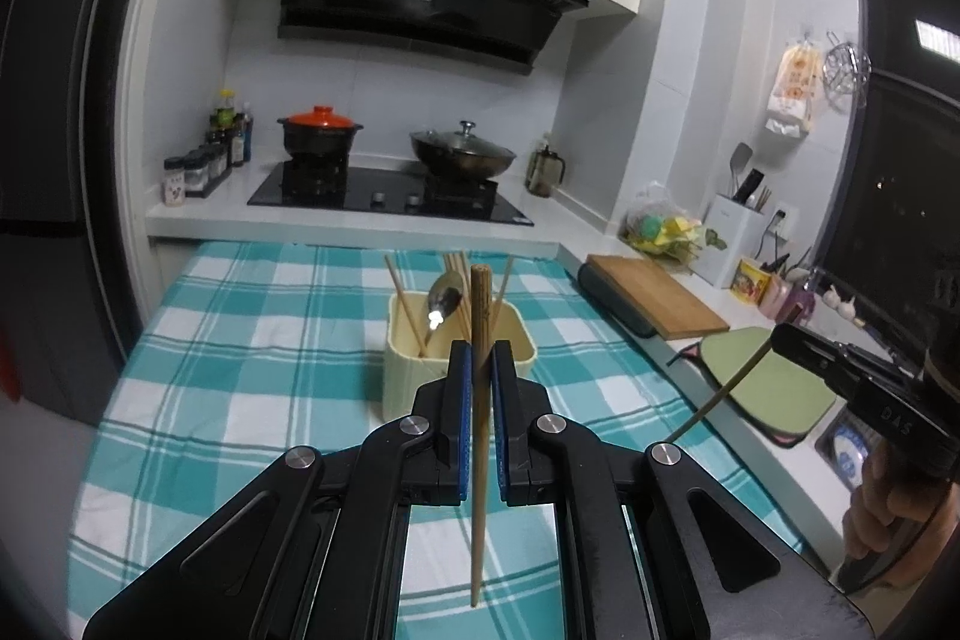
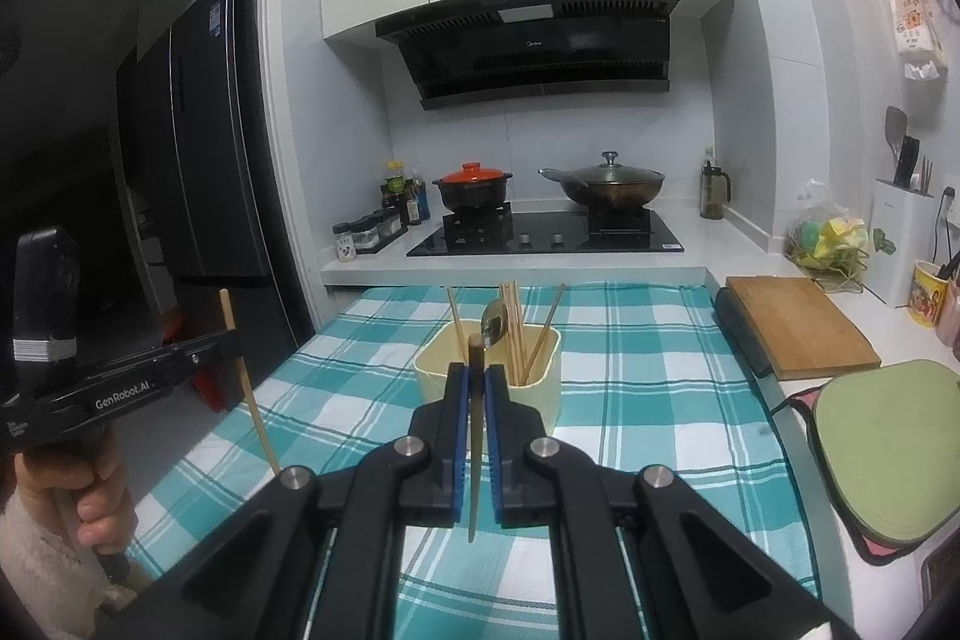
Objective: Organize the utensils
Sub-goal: 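Lift the chopstick with the left tool while the right tool carries its chopstick over the box, then open the left tool over the box while the right tool releases its chopstick inside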
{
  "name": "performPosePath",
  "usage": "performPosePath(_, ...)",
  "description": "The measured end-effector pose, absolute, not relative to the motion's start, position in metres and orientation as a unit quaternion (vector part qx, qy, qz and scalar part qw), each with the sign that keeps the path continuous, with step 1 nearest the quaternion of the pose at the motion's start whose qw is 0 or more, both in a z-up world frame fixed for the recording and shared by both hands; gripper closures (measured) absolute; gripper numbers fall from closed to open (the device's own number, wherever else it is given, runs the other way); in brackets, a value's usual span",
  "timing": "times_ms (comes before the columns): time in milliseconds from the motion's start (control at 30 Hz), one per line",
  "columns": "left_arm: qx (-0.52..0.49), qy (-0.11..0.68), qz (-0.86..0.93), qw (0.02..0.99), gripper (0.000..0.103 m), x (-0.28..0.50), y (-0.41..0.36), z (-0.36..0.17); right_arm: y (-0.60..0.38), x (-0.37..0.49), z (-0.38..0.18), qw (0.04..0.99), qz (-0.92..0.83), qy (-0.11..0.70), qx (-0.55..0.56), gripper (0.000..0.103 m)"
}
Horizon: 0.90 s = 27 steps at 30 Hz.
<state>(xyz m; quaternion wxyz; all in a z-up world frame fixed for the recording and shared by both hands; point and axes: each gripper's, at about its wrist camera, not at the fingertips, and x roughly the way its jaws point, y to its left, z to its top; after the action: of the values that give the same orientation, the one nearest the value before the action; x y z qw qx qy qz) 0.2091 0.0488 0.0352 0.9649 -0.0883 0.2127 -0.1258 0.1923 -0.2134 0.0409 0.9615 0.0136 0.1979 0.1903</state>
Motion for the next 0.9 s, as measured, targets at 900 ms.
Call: performPosePath(900,-0.08,0.151,-0.094,0.981,0.099,0.404,0.03,0.098,-0.178,0.363,0.107,0.97,0.202,0.139,-0.01,0.097)
